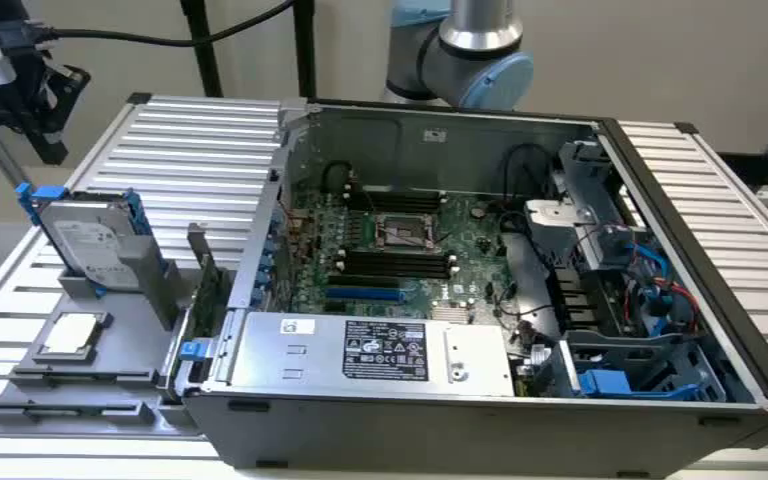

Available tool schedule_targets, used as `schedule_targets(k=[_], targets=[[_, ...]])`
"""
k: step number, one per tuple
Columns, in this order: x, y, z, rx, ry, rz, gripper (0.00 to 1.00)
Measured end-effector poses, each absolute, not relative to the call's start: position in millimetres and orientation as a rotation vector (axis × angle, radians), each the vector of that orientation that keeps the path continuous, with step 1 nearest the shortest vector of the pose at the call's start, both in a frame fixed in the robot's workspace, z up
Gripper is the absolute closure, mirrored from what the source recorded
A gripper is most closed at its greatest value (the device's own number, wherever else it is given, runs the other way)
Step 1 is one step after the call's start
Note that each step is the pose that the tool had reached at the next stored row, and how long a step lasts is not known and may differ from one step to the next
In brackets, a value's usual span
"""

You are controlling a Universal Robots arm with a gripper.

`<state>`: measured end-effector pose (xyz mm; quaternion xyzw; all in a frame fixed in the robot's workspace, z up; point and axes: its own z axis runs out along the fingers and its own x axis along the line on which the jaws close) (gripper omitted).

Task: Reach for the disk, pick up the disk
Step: 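Pick up the disk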

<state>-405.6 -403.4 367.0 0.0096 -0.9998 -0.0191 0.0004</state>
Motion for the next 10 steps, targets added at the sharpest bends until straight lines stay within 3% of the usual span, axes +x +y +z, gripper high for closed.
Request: schedule_targets(k=[10], targets=[[-405.6, -403.4, 367.0, 0.03, -3.14, -0.06, 0.89]])
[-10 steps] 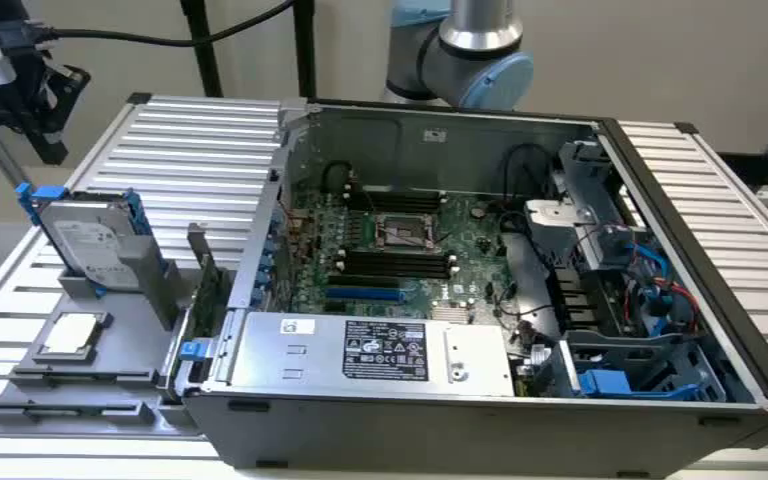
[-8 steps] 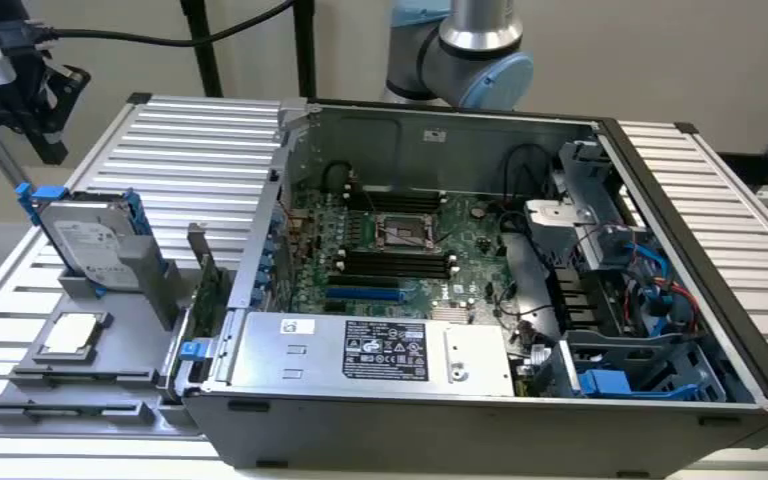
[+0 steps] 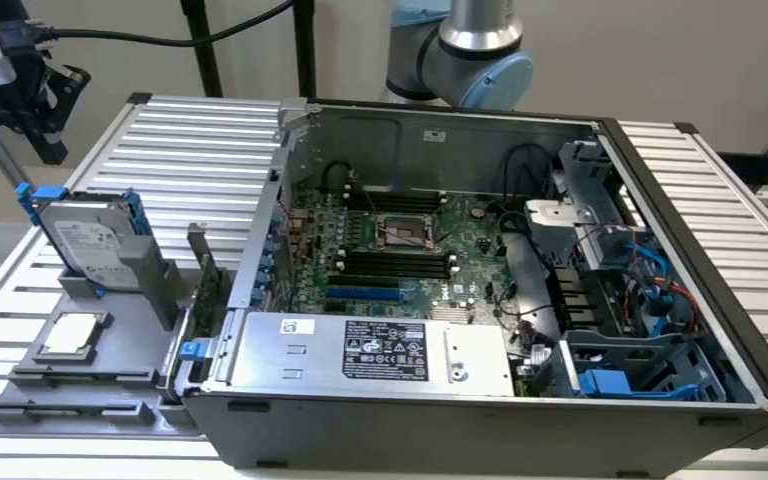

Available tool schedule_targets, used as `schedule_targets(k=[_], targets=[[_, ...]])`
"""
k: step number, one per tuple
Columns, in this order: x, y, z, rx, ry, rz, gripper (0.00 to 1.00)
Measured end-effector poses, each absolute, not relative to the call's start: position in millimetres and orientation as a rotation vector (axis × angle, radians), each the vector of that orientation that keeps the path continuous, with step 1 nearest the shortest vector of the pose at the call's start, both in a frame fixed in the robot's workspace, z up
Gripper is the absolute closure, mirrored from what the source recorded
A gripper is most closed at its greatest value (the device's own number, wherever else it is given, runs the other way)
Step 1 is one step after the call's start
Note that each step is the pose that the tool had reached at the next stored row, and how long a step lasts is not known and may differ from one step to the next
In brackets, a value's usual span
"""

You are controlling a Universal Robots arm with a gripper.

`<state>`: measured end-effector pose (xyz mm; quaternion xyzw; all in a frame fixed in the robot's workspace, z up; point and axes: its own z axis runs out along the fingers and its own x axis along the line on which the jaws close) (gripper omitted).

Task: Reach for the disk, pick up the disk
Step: 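Pick up the disk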

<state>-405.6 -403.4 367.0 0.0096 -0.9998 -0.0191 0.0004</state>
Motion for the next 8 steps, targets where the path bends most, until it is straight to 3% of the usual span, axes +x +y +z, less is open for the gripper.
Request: schedule_targets(k=[8], targets=[[-408.9, -408.9, 365.9, 0.03, -3.14, -0.057, 0.89]])
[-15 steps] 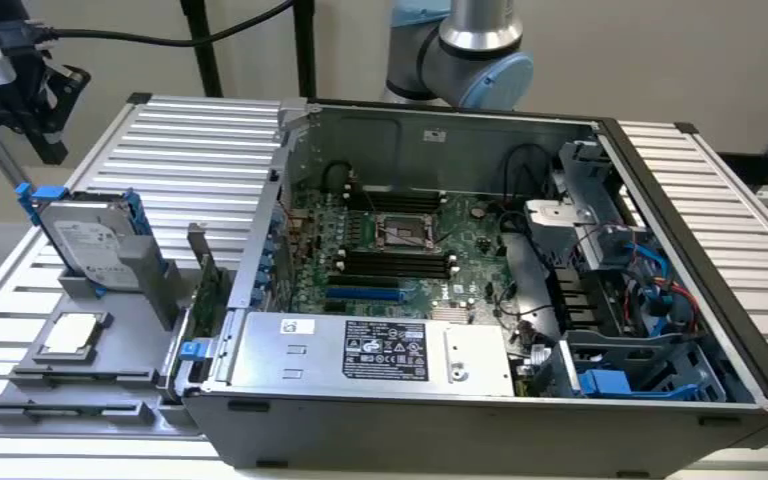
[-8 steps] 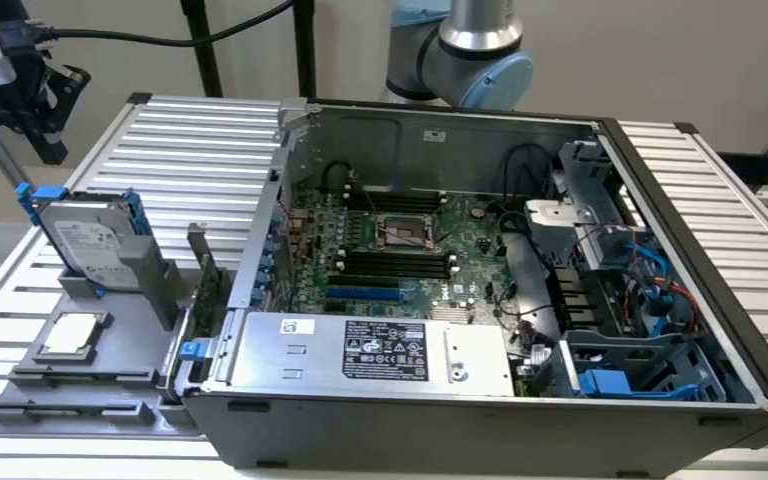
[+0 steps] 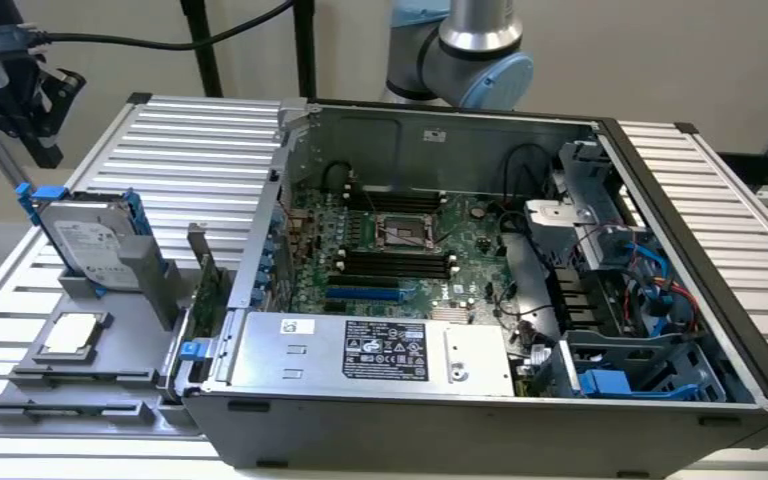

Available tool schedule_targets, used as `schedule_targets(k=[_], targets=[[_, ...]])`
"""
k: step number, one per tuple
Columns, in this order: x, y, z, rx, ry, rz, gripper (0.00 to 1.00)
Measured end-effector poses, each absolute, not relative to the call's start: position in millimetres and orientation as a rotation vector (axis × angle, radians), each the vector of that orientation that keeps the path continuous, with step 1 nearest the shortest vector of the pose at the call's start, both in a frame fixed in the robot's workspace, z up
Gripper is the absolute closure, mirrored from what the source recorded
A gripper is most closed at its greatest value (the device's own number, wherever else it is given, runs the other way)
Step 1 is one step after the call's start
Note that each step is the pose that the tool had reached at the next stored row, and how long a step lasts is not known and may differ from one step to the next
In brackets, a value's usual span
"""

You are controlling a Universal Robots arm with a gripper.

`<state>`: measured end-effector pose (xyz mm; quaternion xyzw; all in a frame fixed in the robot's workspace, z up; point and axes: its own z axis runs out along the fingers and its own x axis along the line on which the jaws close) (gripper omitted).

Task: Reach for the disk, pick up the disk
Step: 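Pick up the disk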

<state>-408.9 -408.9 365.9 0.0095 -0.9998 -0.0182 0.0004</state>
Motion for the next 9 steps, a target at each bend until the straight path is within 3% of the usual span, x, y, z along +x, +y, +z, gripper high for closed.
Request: schedule_targets(k=[9], targets=[[-420, -411, 362, 0.03, -3.14, -0.038, 0.89]])
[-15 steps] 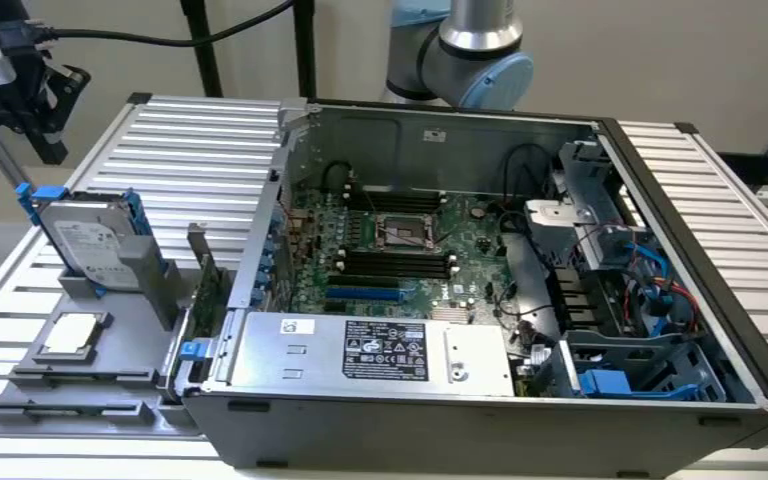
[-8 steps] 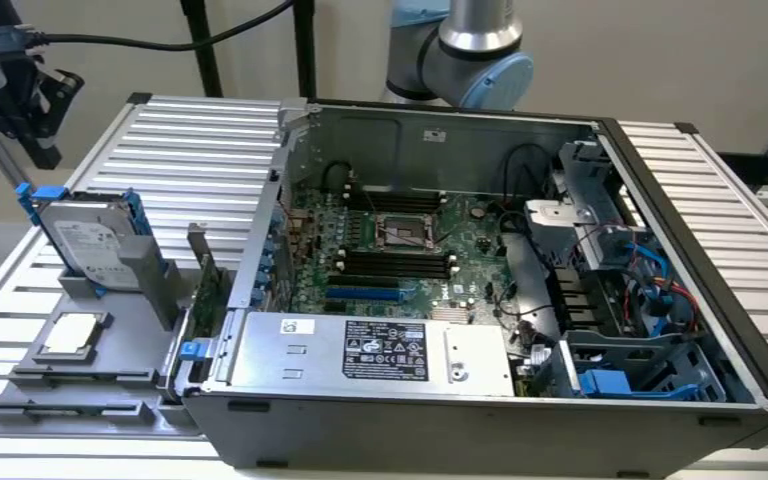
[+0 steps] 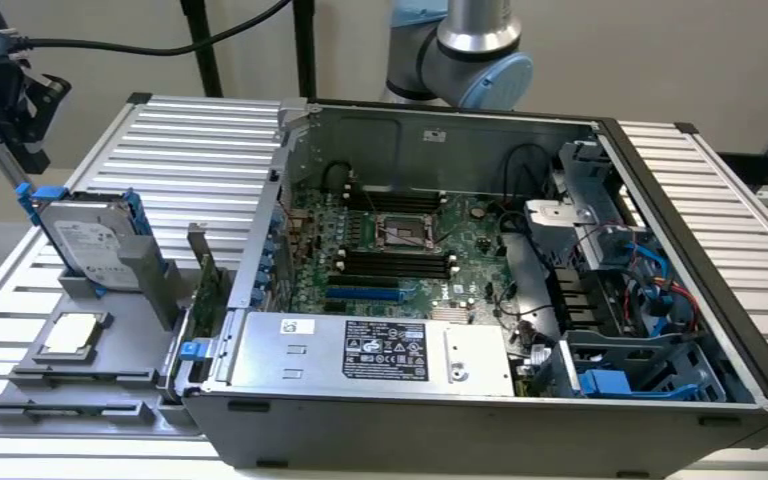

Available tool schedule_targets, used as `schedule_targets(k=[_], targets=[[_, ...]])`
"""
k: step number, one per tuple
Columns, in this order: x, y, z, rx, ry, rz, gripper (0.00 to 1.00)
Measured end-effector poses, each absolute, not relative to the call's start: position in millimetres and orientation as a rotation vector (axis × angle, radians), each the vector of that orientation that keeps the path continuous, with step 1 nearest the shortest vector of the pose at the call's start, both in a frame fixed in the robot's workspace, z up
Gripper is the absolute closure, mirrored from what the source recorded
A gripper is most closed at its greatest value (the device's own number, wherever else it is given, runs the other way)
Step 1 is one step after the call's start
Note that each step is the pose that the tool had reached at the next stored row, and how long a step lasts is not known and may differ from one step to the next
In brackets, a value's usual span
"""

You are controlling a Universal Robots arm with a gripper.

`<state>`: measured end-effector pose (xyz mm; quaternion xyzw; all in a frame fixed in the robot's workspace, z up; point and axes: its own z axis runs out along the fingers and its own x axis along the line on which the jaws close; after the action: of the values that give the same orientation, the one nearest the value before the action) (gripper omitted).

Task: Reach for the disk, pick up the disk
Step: 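Pick up the disk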

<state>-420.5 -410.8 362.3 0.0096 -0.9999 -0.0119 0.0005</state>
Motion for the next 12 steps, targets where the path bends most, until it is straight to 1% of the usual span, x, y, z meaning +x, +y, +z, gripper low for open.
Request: schedule_targets(k=[12], targets=[[-420.6, -410.8, 362.3, 0.03, -3.14, -0.037, 0.89]])
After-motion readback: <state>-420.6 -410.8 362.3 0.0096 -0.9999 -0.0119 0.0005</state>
